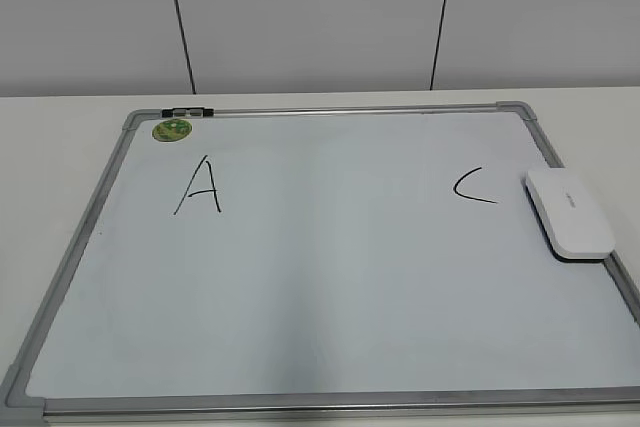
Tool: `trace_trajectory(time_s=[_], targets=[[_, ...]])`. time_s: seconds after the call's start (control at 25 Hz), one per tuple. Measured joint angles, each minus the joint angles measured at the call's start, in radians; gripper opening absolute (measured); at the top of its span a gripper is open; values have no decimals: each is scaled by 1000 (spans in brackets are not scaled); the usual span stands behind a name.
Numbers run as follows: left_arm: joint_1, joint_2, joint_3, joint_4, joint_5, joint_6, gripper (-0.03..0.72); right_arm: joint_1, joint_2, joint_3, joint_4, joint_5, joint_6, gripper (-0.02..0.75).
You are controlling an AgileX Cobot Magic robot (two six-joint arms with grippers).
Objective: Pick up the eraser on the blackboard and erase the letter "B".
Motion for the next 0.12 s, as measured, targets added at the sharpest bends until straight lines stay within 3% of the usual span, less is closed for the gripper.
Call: trace_trajectory(time_s=[0.12], targets=[[0,0,0,0,0,0,268,0,0,0,0,0,0,536]])
